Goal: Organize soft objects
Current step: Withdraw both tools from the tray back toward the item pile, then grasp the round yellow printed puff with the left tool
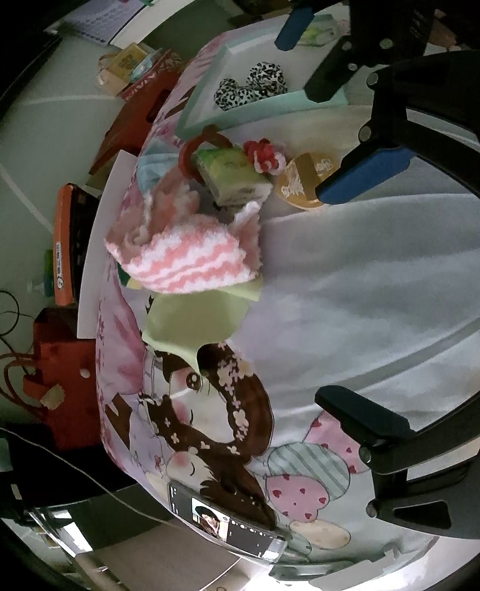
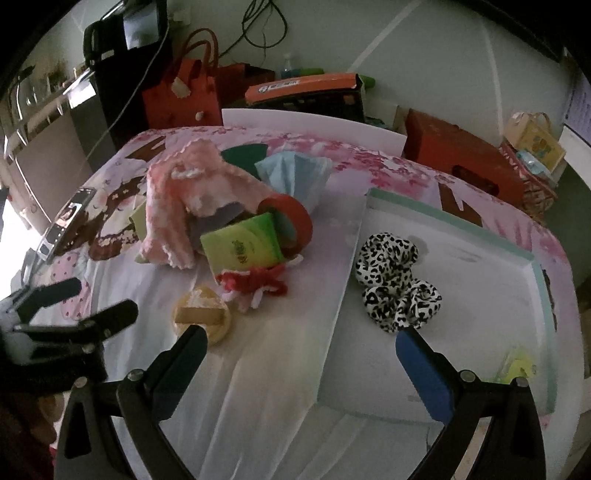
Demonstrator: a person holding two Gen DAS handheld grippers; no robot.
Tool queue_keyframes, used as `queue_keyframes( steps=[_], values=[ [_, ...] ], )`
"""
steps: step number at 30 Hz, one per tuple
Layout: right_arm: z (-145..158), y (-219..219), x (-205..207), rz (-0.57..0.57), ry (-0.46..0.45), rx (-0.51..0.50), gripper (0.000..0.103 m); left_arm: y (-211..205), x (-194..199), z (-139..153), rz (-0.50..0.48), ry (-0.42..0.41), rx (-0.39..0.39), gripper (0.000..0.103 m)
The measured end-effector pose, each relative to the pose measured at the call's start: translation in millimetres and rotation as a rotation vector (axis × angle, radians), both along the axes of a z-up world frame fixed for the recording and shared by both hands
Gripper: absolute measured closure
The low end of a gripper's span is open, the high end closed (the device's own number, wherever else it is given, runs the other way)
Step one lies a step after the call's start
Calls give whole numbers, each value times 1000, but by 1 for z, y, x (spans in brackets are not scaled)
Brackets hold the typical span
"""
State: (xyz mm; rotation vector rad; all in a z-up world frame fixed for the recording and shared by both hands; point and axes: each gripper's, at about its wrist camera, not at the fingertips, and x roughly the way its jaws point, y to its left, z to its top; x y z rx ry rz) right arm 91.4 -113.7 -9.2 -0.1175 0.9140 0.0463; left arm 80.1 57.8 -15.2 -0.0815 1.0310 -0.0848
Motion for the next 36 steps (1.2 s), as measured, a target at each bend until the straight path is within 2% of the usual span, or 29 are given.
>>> queue_keyframes(
  steps=[6,10,24,26,28,30,34,36],
  values=[
    [0,-11,11,-11,-1,41,3,-10,1,-7,-10,-4,-23,4],
    [-1,-20,16,-24,11,74,3,-23,1,-12,-33,-9,4,4],
    [-5,-38,17,-47,17,121,3,-74,9,-24,-180,-5,39,5],
    [-5,-40,17,-49,17,121,3,-79,11,-27,-192,0,47,11],
    [-5,-40,17,-54,18,118,3,-84,13,-29,-201,-2,52,23],
    [-5,-42,17,-59,19,118,3,-89,16,-31,-212,0,52,24],
    [-4,-43,16,-63,17,112,3,-93,18,-34,-217,-6,57,34],
    [-3,-41,16,-60,16,104,3,-91,19,-33,-213,-10,43,36]
  ],
)
